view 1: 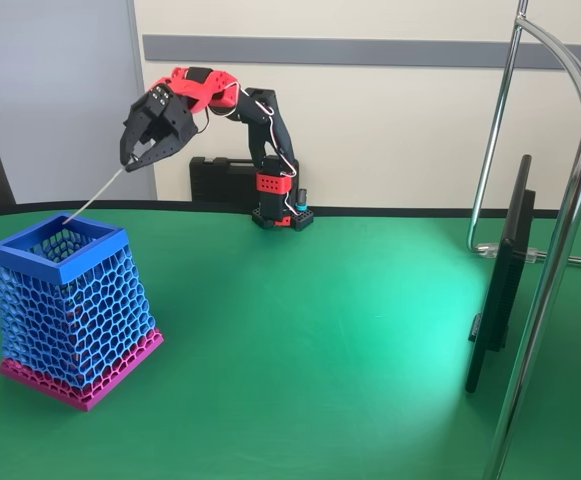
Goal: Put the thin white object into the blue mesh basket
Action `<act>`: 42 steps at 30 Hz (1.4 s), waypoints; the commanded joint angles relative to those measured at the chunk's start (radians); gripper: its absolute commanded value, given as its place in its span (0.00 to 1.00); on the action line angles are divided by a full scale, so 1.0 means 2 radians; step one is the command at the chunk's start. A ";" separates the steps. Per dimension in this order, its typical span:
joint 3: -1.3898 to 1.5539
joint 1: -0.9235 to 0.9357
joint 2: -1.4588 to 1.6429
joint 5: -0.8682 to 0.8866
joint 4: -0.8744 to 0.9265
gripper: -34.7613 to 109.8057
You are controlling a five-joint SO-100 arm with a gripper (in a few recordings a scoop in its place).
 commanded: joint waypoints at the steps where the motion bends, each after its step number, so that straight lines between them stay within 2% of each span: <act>1: 0.000 0.002 0.002 0.018 -0.002 0.29; 16: 0.028 0.073 0.000 0.054 -0.041 0.31; 29: 0.038 0.094 0.000 0.062 -0.061 0.41; 42: 0.038 0.083 0.035 0.068 -0.015 0.41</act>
